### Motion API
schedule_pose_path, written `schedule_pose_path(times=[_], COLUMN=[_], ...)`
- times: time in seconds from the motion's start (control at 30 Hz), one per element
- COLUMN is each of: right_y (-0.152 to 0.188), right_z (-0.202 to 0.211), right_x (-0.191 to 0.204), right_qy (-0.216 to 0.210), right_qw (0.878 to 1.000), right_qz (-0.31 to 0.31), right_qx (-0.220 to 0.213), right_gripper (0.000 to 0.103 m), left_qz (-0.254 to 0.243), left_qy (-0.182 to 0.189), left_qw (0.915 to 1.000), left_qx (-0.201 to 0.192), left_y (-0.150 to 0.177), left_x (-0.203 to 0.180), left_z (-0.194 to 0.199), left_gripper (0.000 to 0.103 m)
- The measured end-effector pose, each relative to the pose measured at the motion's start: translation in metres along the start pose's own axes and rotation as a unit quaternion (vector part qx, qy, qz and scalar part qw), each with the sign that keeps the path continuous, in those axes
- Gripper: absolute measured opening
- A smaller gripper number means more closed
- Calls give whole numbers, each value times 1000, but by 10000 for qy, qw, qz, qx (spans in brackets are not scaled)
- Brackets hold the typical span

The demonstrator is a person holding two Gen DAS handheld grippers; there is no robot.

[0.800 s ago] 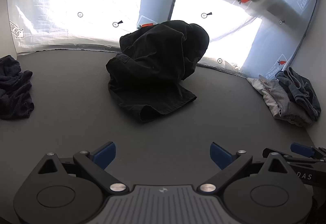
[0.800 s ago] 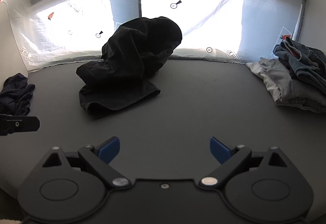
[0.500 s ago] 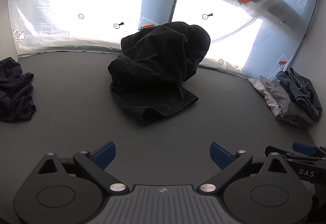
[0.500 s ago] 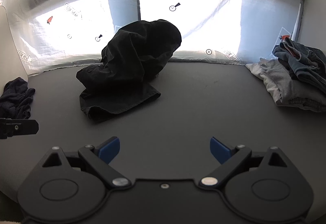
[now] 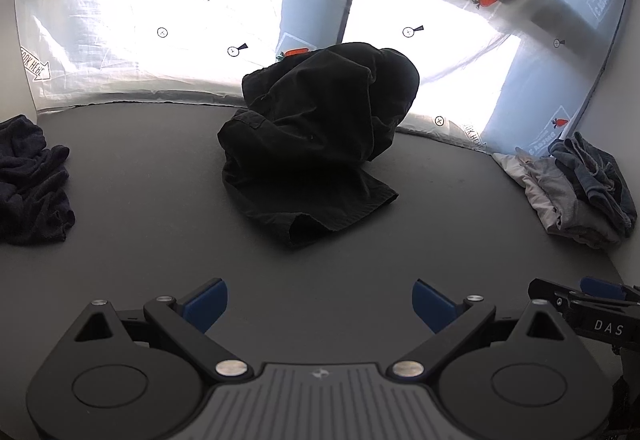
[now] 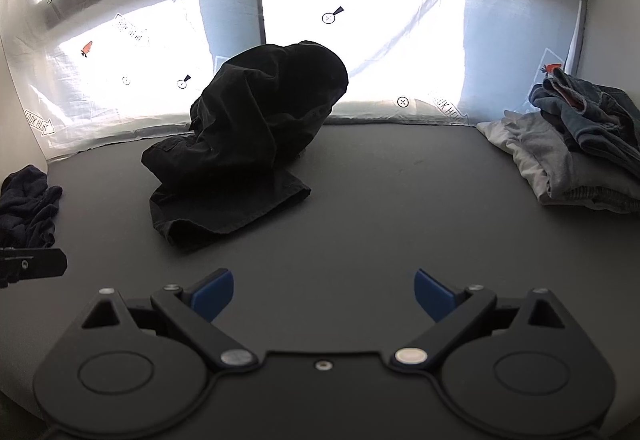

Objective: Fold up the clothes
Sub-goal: 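Move both grippers toward the crumpled black trousers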

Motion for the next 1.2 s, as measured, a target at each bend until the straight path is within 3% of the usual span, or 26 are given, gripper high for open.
schedule_pose_path(times=[1.2], right_y=[0], right_z=[-27], right_x=[12], right_qy=[-13], right_qw=[9998], right_qz=[19], right_qx=[173], right_gripper=[100], left_qz=[98], left_qy=[-139], left_qw=[9998], left_qx=[136], left_y=[-5], left_x=[18], left_z=[-19], left_gripper=[98])
Point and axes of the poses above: each gripper's, at about its wrist camera, not at the fingertips, and z roughly against the way its jaws point, x to its left, y to its underside, the point moved 3 cm from there along -z, roughly the way its jaws point, and after that the axes turned 15 degrees about -x, right-handed, at the moved point
